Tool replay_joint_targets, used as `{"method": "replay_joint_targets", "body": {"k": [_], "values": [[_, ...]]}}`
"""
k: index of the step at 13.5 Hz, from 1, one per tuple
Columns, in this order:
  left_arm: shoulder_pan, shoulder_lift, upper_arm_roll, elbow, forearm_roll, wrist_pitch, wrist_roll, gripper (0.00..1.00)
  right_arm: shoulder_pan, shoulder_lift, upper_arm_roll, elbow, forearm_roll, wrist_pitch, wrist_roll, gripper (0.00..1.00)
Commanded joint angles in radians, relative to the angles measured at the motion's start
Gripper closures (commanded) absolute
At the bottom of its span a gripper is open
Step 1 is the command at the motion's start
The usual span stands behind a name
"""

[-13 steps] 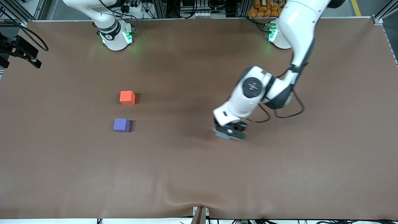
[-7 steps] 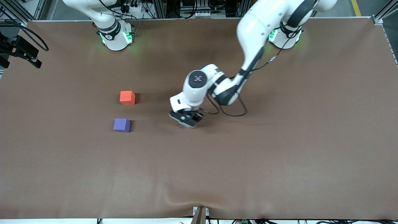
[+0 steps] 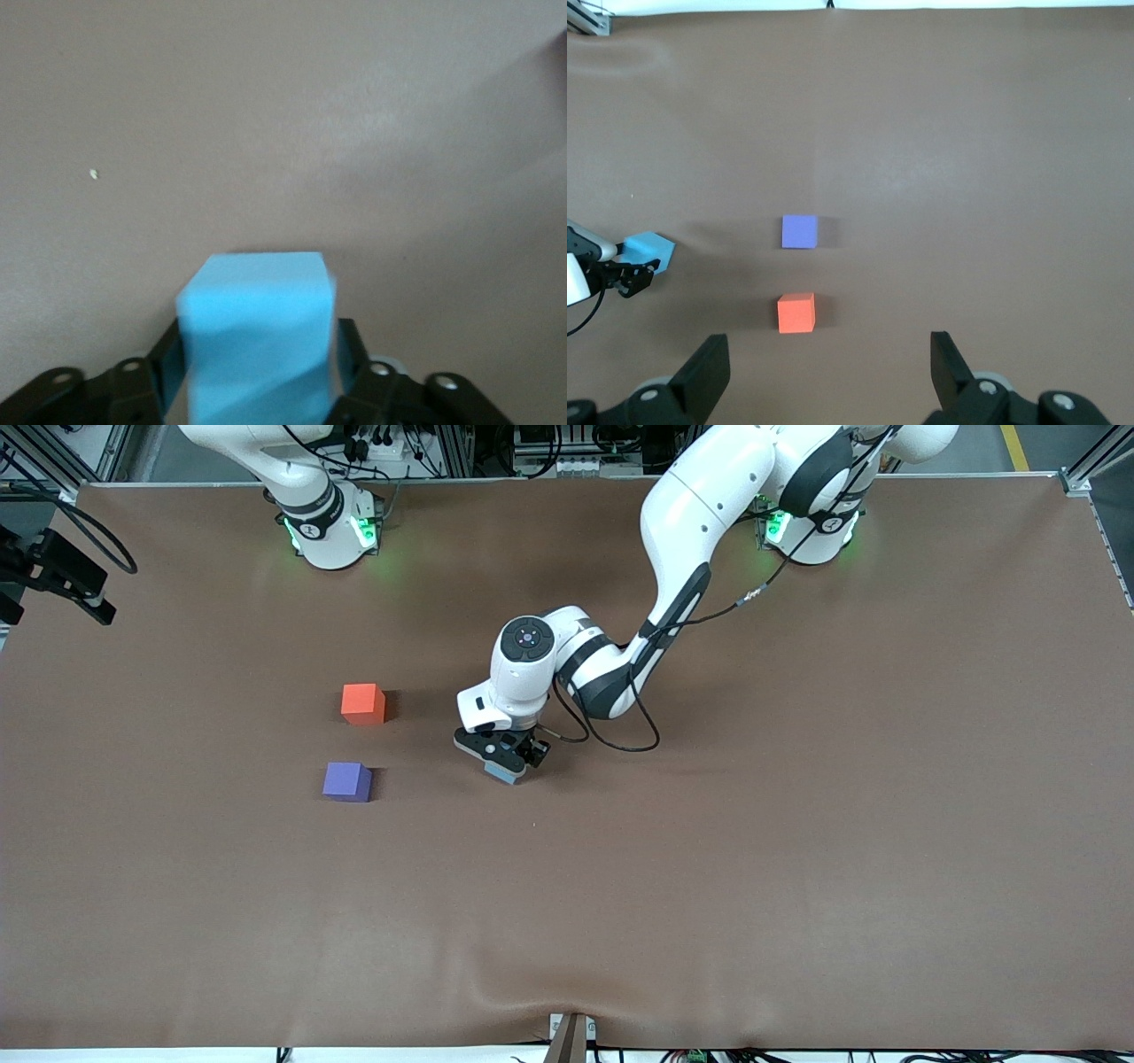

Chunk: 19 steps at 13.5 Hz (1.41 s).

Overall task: Place blue block between orange and purple blocks
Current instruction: 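Carry the blue cube with the left gripper toward the table middle, then release the blue cube and withdraw the left gripper while the right gripper reaches out, then move the right gripper to the blue cube and grasp it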

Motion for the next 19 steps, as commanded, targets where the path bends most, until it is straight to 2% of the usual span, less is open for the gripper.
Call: {"method": "replay_joint_targets", "body": {"k": [1,4,6,8,11,13,14,16,19], "values": [[0.011,-0.125,0.009,0.004,-0.01,-0.192,-0.024,0.0,-0.004,0.0,0.006,0.001,0.027,0.009,0.001,0.0],[0.112,-0.324,0.013,-0.019,-0.015,-0.357,-0.023,0.0,-0.004,0.006,0.007,-0.002,0.027,-0.002,-0.005,0.0],[0.202,-0.42,0.015,-0.02,0.014,-0.545,-0.011,0.0,0.002,0.024,0.007,-0.005,0.027,-0.002,-0.005,0.0],[0.318,-0.504,0.015,-0.02,0.014,-0.691,-0.005,0.0,0.008,0.09,0.012,-0.005,0.029,-0.005,-0.005,0.0],[0.476,-0.611,0.013,-0.02,0.013,-0.816,0.011,0.0,0.057,0.175,0.013,-0.02,0.029,-0.008,0.006,0.0],[0.578,-0.667,0.01,-0.025,0.002,-0.886,0.04,0.0,0.131,0.222,0.013,-0.016,0.039,0.007,0.042,0.0],[0.607,-0.696,0.01,-0.037,0.002,-0.909,0.043,0.0,0.165,0.245,0.013,-0.014,0.071,0.042,0.117,0.0],[0.685,-0.751,0.009,-0.077,0.002,-0.913,0.048,0.0,0.214,0.29,0.015,-0.019,0.093,0.11,0.243,0.0],[0.788,-0.823,0.007,-0.146,0.0,-0.913,0.147,0.0,0.298,0.376,0.013,-0.016,0.153,0.214,0.286,0.0]]}}
